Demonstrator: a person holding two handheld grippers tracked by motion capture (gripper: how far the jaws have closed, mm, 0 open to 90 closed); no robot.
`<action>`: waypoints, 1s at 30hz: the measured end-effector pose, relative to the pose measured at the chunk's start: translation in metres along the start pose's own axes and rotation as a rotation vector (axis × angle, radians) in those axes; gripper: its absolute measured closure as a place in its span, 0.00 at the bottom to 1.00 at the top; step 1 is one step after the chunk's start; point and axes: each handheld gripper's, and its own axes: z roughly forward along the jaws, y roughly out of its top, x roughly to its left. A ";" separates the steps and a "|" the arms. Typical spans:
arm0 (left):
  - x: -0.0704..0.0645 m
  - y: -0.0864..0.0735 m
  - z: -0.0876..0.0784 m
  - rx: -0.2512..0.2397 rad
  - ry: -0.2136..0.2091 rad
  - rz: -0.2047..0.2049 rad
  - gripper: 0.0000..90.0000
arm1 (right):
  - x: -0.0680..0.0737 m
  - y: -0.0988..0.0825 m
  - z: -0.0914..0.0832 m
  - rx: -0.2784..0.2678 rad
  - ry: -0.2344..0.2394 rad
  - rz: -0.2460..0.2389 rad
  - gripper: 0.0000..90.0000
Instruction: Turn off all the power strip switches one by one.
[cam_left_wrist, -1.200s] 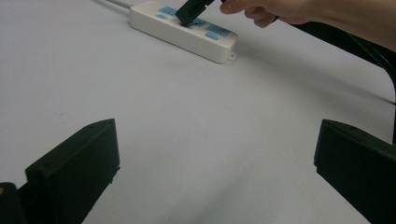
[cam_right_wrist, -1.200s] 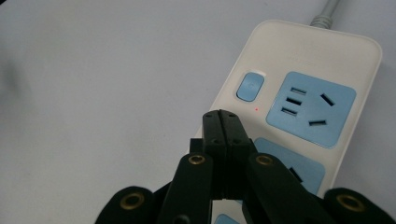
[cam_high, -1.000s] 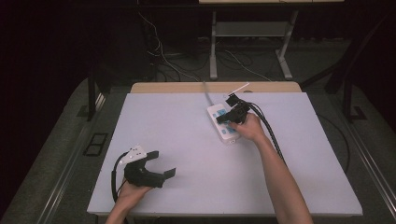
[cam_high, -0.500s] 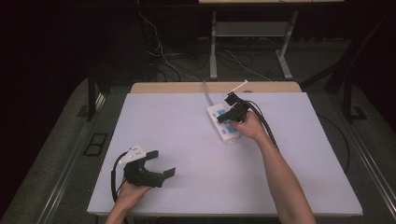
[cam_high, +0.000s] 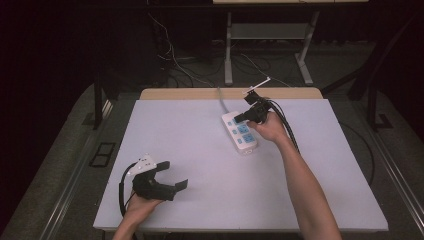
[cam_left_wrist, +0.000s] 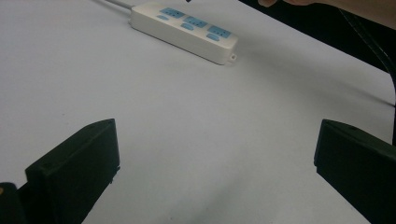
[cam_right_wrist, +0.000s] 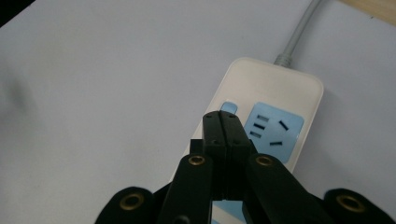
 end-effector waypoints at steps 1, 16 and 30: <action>0.000 0.000 0.000 0.001 -0.001 0.001 0.00 | 0.000 0.002 0.000 0.003 -0.003 0.005 1.00; 0.002 0.000 -0.001 -0.001 -0.003 -0.001 0.00 | -0.011 0.019 0.025 0.006 -0.007 0.021 1.00; 0.002 0.000 -0.001 -0.003 -0.004 -0.001 0.00 | -0.008 0.014 0.043 0.056 -0.009 0.013 1.00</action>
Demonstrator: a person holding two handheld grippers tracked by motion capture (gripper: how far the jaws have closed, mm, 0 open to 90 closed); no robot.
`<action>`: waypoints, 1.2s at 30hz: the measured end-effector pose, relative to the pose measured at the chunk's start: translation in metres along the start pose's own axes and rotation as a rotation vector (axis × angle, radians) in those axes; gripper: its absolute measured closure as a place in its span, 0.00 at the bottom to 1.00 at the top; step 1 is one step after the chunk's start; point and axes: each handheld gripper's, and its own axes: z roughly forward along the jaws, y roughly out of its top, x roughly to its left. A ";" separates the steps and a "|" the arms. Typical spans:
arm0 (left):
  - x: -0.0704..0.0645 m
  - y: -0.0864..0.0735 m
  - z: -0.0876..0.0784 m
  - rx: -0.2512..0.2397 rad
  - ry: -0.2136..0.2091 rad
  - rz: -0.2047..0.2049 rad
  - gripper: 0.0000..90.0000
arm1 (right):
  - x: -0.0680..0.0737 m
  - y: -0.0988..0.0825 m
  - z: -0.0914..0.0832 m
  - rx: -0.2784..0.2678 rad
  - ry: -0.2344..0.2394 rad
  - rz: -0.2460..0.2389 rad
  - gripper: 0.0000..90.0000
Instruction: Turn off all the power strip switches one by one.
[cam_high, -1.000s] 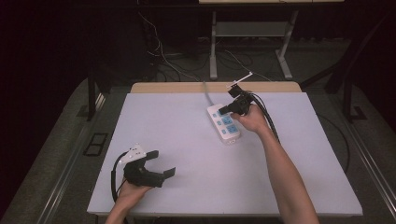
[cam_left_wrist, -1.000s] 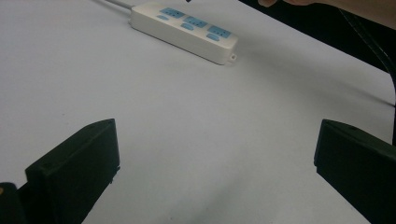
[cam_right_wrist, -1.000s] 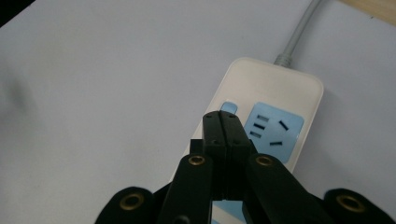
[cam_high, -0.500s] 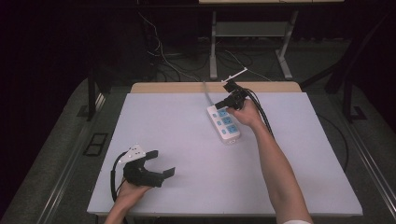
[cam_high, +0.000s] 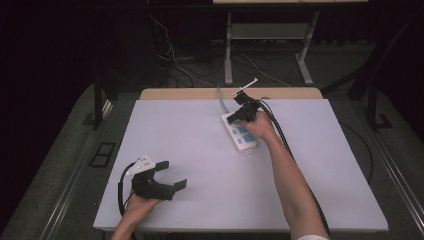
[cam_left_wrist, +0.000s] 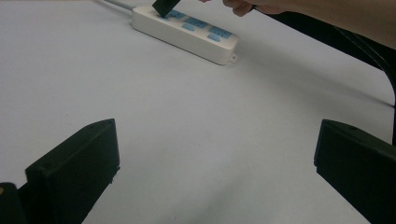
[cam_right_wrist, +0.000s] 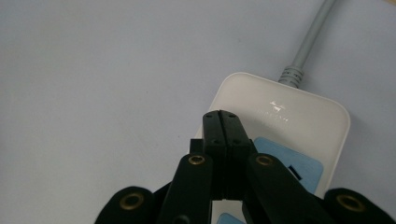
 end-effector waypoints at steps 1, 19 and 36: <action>0.000 0.000 0.000 0.000 0.000 0.000 0.00 | 0.001 0.000 0.000 0.001 -0.008 -0.005 1.00; -0.001 0.000 0.001 0.009 0.002 0.007 0.00 | 0.001 -0.006 0.001 -0.043 -0.008 -0.012 1.00; -0.003 0.000 0.001 0.006 -0.005 0.009 0.00 | 0.010 -0.009 0.002 -0.061 -0.068 -0.024 1.00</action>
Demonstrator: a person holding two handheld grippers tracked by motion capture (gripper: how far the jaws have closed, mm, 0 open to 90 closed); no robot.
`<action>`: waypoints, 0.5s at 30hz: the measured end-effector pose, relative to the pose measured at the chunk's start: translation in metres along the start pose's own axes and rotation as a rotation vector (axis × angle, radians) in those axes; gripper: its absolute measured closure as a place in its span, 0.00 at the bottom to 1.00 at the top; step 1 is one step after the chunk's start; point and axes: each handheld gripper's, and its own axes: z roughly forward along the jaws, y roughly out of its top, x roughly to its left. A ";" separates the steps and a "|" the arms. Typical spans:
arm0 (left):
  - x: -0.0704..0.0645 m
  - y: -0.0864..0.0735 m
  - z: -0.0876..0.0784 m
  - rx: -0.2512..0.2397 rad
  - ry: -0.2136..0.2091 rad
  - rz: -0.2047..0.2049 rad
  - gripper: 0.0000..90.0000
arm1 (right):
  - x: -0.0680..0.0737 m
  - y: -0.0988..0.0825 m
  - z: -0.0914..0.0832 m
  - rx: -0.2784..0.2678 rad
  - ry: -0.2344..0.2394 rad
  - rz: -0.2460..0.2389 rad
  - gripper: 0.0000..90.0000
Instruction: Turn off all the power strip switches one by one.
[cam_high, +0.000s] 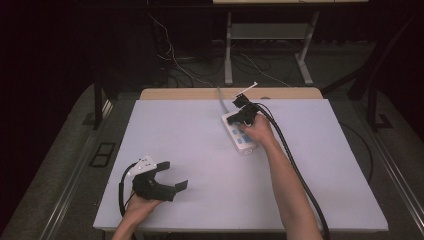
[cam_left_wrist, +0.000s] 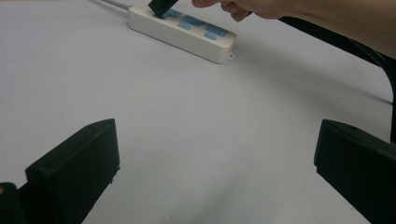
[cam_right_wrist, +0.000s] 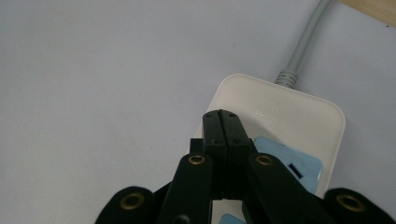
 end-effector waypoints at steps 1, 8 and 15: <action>0.000 0.000 0.000 -0.001 0.000 0.000 0.00 | 0.000 0.000 0.000 0.001 0.001 -0.001 1.00; 0.001 0.000 -0.002 -0.013 0.003 -0.010 0.00 | 0.002 0.000 -0.004 -0.033 0.000 -0.010 1.00; 0.002 0.000 -0.001 -0.012 -0.002 -0.014 0.00 | 0.010 -0.001 -0.015 -0.040 0.020 -0.044 1.00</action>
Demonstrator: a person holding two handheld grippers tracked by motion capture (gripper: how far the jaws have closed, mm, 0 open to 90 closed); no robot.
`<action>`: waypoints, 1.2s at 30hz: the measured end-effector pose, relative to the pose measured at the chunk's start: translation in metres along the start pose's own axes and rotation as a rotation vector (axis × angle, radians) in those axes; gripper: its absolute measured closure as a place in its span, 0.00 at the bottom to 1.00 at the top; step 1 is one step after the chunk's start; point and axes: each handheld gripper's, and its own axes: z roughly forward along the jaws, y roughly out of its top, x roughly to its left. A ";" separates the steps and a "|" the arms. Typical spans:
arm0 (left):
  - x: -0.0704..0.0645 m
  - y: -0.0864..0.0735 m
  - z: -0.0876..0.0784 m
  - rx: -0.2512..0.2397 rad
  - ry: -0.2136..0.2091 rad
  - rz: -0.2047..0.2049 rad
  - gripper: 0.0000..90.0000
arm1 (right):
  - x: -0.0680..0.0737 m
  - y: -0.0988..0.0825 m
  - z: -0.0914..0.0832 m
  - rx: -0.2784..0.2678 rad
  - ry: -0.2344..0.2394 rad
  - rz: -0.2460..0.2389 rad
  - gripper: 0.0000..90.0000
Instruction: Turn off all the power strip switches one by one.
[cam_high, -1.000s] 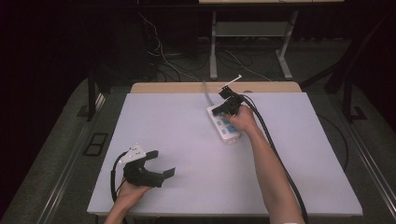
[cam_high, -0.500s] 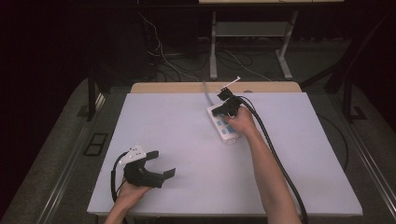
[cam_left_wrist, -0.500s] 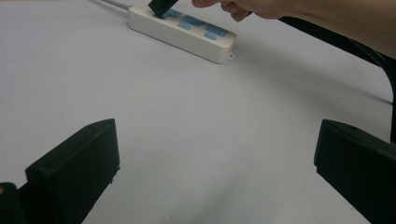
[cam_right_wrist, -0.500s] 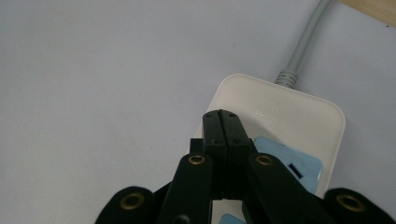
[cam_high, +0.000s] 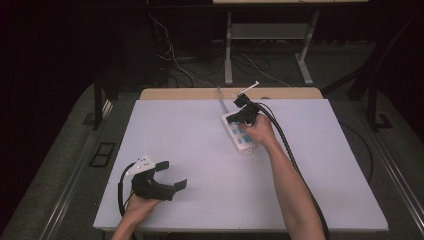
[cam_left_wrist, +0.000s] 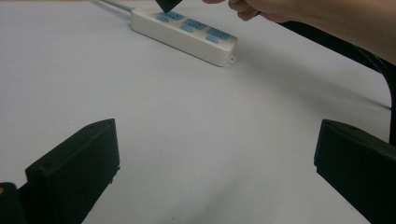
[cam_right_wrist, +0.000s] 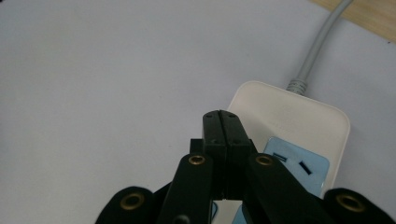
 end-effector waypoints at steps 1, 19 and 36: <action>0.000 0.000 0.000 0.000 -0.002 0.001 0.00 | 0.002 0.000 -0.003 -0.003 -0.001 -0.003 1.00; -0.001 0.000 0.001 0.001 0.001 0.001 0.00 | 0.003 -0.024 -0.054 -0.077 0.018 0.026 1.00; -0.002 -0.001 0.004 0.008 0.001 -0.004 0.00 | 0.007 -0.083 -0.118 -0.192 -0.057 0.173 0.06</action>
